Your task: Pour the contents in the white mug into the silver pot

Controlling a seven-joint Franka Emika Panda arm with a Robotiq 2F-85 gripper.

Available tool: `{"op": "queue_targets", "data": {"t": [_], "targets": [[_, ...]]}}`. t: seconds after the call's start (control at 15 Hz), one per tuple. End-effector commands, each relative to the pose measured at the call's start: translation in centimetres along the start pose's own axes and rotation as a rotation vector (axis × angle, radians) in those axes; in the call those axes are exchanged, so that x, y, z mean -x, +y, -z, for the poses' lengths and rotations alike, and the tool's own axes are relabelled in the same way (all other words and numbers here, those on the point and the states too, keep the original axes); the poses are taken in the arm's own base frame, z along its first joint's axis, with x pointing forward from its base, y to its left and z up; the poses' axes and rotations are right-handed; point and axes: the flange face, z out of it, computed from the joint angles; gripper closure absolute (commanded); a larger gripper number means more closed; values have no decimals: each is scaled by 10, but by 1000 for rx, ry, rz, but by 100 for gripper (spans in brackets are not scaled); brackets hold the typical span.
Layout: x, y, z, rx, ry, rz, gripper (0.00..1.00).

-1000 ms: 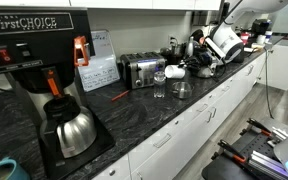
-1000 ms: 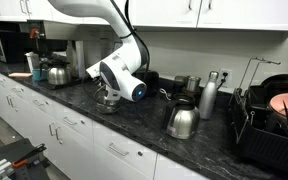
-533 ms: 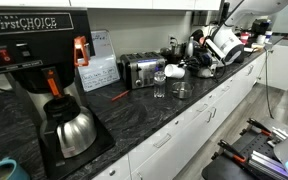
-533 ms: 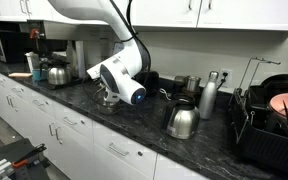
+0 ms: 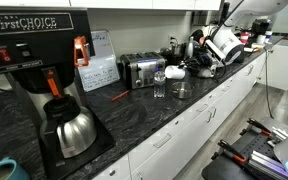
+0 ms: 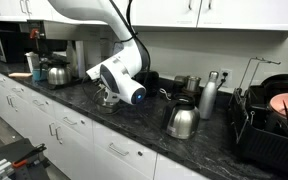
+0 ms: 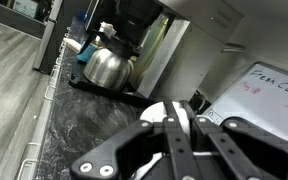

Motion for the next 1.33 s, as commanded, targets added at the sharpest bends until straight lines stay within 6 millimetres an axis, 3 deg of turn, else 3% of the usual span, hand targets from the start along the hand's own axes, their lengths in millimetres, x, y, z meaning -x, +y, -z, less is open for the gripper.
{"op": "queue_targets", "data": {"t": [0.0, 0.53, 0.87, 1.27], "targets": [[3, -2, -4, 105, 52, 51, 98], [22, -6, -36, 420, 205, 204, 98], [56, -6, -65, 634, 332, 355, 98], [95, 16, -114, 854, 472, 592, 98]]}}
